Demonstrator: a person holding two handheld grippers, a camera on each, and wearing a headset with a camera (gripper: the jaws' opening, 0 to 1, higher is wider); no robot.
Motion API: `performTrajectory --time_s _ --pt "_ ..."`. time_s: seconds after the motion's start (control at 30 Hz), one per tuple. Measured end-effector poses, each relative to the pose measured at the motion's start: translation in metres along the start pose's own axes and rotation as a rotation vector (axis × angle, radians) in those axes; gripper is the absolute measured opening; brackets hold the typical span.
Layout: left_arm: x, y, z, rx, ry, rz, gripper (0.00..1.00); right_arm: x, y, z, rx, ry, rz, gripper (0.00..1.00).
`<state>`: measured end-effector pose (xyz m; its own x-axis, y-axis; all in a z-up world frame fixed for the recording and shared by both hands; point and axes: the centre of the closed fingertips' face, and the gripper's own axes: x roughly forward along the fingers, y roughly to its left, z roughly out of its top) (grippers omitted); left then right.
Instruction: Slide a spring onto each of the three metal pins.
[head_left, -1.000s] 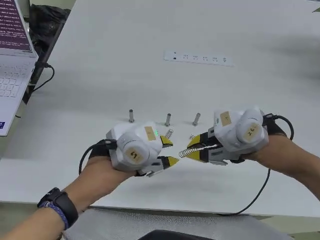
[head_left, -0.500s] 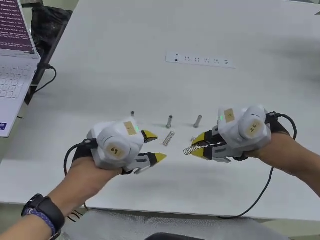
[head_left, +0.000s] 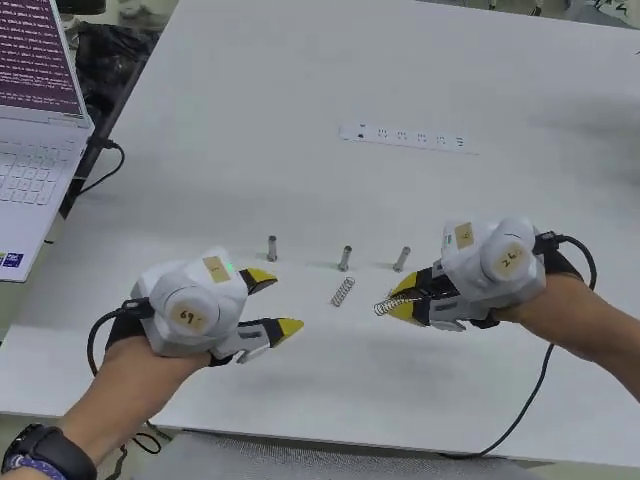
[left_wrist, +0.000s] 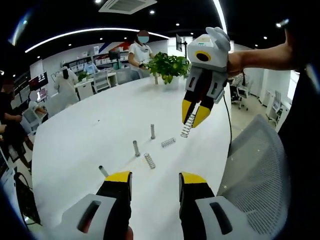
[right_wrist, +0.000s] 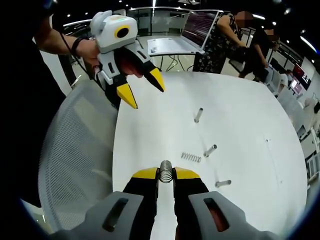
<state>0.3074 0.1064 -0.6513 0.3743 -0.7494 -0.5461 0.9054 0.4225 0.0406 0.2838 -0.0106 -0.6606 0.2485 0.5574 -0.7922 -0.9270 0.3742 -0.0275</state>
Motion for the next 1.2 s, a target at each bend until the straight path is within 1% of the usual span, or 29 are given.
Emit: performTrajectory --time_s 0.1,0.17,0.27,0.43,0.57,0.67,0.87,0.97,1.07,1.2 --pt "-0.003 0.003 -0.002 -0.022 -0.003 0.013 0.34 0.002 0.0 0.001 -0.003 0.005 0.003 0.09" --pt "-0.006 0.005 -0.004 -0.022 -0.002 0.022 0.34 0.004 0.001 0.0 -0.008 0.011 0.008 0.09" --pt "-0.011 0.01 -0.007 -0.04 -0.006 0.041 0.35 0.006 0.0 -0.002 -0.01 0.02 0.011 0.09" --pt "-0.019 0.019 -0.013 -0.063 -0.006 0.071 0.37 0.007 -0.005 -0.002 -0.001 0.03 0.007 0.09" --pt "-0.025 0.026 -0.02 -0.082 -0.001 0.094 0.4 0.008 -0.01 -0.003 0.008 0.044 0.004 0.09" --pt "-0.029 0.028 -0.023 -0.092 0.001 0.106 0.42 0.009 -0.014 -0.003 0.011 0.05 0.0 0.09" --pt "-0.035 0.033 -0.025 -0.111 -0.001 0.128 0.45 0.011 -0.019 0.002 0.013 0.057 0.003 0.09" --pt "-0.037 0.035 -0.026 -0.123 -0.001 0.138 0.48 0.013 -0.019 0.005 0.011 0.063 0.005 0.09" --pt "-0.04 0.039 -0.03 -0.133 0.0 0.149 0.49 0.014 -0.021 0.009 0.011 0.067 0.008 0.09" --pt "-0.042 0.041 -0.035 -0.142 0.007 0.161 0.51 0.017 -0.022 0.014 0.006 0.07 0.015 0.09"
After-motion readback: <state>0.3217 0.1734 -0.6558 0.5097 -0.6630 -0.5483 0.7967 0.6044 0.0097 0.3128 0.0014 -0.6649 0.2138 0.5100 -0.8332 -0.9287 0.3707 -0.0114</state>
